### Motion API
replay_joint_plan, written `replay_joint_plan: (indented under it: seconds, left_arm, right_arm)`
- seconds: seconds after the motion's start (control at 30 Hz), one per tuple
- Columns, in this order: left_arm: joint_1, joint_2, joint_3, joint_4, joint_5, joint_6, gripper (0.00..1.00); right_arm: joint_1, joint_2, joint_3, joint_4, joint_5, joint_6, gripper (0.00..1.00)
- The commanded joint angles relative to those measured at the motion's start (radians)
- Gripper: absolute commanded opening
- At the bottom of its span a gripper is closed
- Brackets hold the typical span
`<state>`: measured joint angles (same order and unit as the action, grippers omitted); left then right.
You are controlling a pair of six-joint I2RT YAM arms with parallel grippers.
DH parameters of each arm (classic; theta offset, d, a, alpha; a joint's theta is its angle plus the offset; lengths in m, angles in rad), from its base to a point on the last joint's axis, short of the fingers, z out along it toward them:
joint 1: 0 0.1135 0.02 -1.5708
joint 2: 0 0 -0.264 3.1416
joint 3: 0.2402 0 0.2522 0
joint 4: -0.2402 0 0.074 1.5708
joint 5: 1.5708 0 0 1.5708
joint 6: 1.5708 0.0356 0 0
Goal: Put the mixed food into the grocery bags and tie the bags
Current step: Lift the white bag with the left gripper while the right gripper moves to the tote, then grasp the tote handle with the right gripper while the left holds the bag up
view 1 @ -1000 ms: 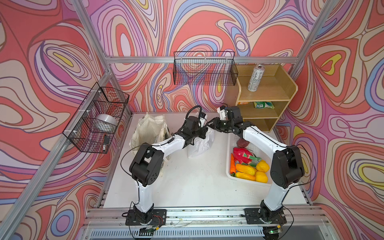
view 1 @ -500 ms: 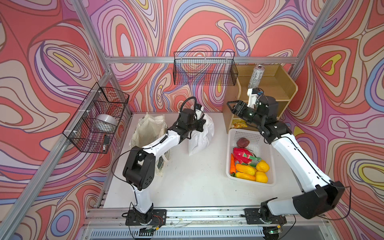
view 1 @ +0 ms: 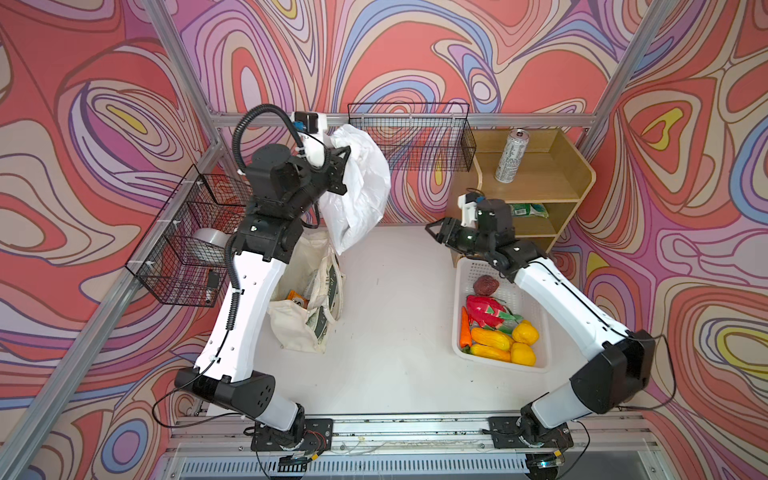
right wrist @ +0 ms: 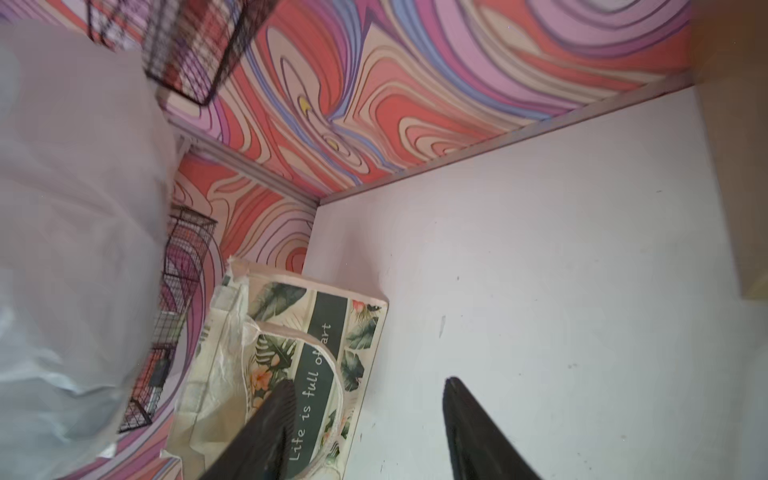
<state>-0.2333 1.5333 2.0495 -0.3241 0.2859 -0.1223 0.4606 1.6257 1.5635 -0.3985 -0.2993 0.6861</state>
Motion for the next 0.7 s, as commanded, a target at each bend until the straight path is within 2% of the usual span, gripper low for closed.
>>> replay_joint_plan:
  seconds: [0.0,0.13,0.33,0.6,0.67]
  left_arm:
    - [0.056,-0.005,0.045,-0.131,-0.018,0.041,0.0]
    - [0.131,-0.026,0.049,-0.157,-0.018,0.043,0.0]
    - [0.205,-0.037,0.061,-0.167,-0.006,0.036,0.0]
    - [0.227,-0.033,0.101,-0.182,0.017,0.028,0.0]
    - [0.227,-0.033,0.104,-0.183,0.025,0.023,0.0]
  right_arm:
    - [0.118,0.104,0.098,-0.03,-0.031,-0.027,0.6]
    - [0.222,0.258,0.243,-0.041,-0.049,-0.032,0.62]
    - [0.322,0.445,0.459,-0.091,-0.07,-0.038,0.64]
    - [0.411,0.657,0.688,-0.142,-0.104,-0.012,0.64]
    - [0.421,0.701,0.736,-0.153,-0.118,0.0,0.61]
